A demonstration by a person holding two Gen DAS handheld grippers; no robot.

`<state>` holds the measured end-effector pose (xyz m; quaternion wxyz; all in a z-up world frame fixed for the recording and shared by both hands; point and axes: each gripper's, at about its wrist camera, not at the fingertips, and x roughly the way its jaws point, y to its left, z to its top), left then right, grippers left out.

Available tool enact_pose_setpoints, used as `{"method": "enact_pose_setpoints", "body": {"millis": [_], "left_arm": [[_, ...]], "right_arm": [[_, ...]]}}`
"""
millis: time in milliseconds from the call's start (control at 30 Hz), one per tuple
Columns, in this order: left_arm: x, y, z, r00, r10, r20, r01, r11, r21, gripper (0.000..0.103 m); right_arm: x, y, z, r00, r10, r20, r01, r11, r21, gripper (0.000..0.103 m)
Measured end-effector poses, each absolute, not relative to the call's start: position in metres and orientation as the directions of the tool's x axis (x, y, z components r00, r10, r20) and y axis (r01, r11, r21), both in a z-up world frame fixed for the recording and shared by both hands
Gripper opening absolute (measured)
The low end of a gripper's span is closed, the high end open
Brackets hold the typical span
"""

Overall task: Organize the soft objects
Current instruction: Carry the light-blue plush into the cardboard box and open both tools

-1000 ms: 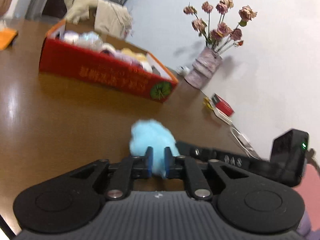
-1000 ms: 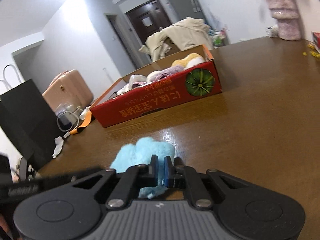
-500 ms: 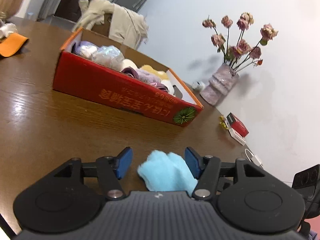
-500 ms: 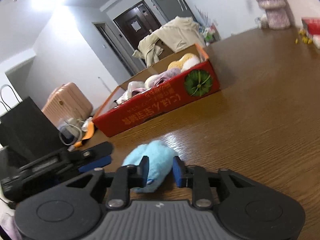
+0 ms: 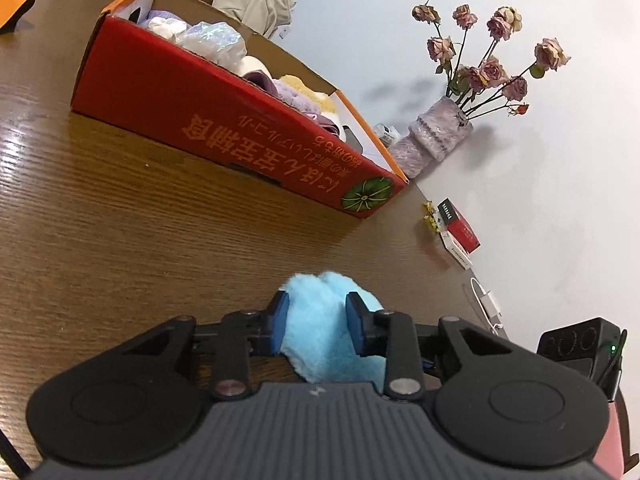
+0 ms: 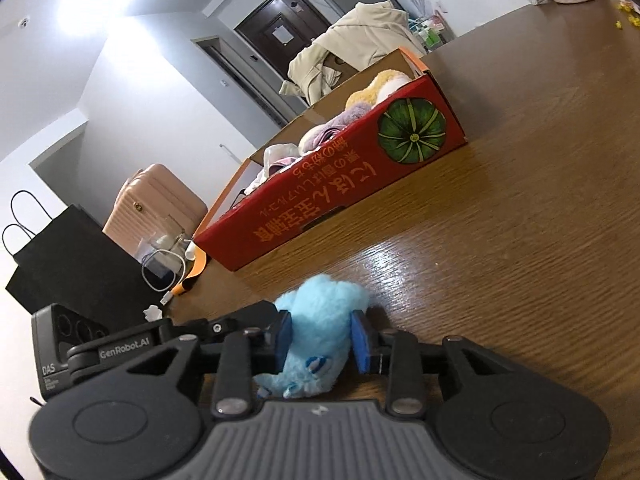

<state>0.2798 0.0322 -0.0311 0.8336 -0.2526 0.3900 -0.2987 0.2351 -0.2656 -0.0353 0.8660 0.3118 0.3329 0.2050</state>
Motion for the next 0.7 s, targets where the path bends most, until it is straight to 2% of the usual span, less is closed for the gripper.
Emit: {"method": "enact_pose_setpoints", "body": {"millis": [133, 267, 400, 500, 567, 700], "left_arm": [[0.282, 0.037, -0.030, 0.514, -0.714, -0.475, 0.262, 0.658, -0.706, 0.030], [0.293, 0.030, -0.002, 0.546, -0.716, -0.435, 0.273, 0.643, -0.715, 0.030], [0.324, 0.011, 0.051, 0.594, -0.700, -0.395, 0.356, 0.670, -0.652, 0.030], [0.362, -0.012, 0.075, 0.608, -0.680, -0.409, 0.391, 0.706, -0.591, 0.030], [0.390, -0.026, 0.076, 0.619, -0.658, -0.429, 0.390, 0.732, -0.560, 0.030], [0.436, -0.046, 0.048, 0.587, -0.623, -0.516, 0.354, 0.772, -0.529, 0.028]], "right_arm": [[0.239, -0.267, -0.032, 0.693, 0.568, -0.443, -0.160, 0.721, 0.674, 0.030], [0.253, -0.274, -0.005, 0.718, 0.570, -0.399, -0.224, 0.732, 0.643, 0.030], [0.286, -0.285, 0.037, 0.756, 0.561, -0.339, -0.301, 0.757, 0.580, 0.030], [0.322, -0.297, 0.064, 0.787, 0.533, -0.312, -0.327, 0.788, 0.523, 0.030], [0.349, -0.301, 0.070, 0.794, 0.510, -0.330, -0.324, 0.815, 0.481, 0.030], [0.402, -0.301, 0.053, 0.781, 0.443, -0.439, -0.268, 0.874, 0.405, 0.030]]}}
